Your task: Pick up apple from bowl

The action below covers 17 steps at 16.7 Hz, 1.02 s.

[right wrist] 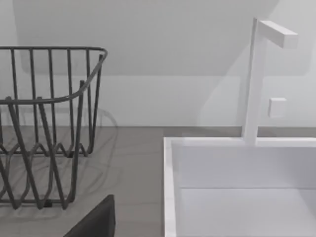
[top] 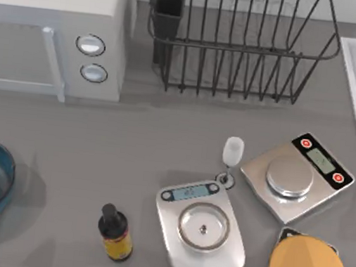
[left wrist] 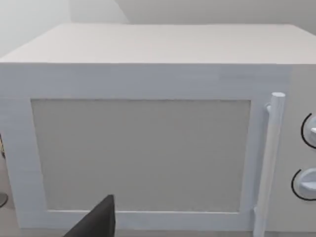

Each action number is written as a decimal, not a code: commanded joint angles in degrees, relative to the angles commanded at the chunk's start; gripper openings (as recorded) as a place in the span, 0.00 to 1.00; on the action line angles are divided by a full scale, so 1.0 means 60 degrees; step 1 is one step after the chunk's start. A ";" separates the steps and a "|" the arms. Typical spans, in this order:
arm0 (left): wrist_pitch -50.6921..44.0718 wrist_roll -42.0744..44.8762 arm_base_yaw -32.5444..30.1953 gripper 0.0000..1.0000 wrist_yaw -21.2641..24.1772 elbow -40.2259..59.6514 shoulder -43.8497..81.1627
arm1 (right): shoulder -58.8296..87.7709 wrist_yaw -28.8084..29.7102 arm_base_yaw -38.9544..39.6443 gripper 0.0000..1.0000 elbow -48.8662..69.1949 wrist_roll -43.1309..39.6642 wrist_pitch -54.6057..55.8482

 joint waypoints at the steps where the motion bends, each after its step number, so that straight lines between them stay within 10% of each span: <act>1: -0.0173 0.0015 0.0012 1.00 0.0000 0.0189 0.0205 | 0.0000 0.0000 0.0000 1.00 0.0000 0.0000 0.0000; 17: -0.8058 0.0712 0.0550 1.00 0.0001 0.8781 1.2499 | 0.0000 0.0000 0.0000 1.00 0.0000 0.0000 0.0000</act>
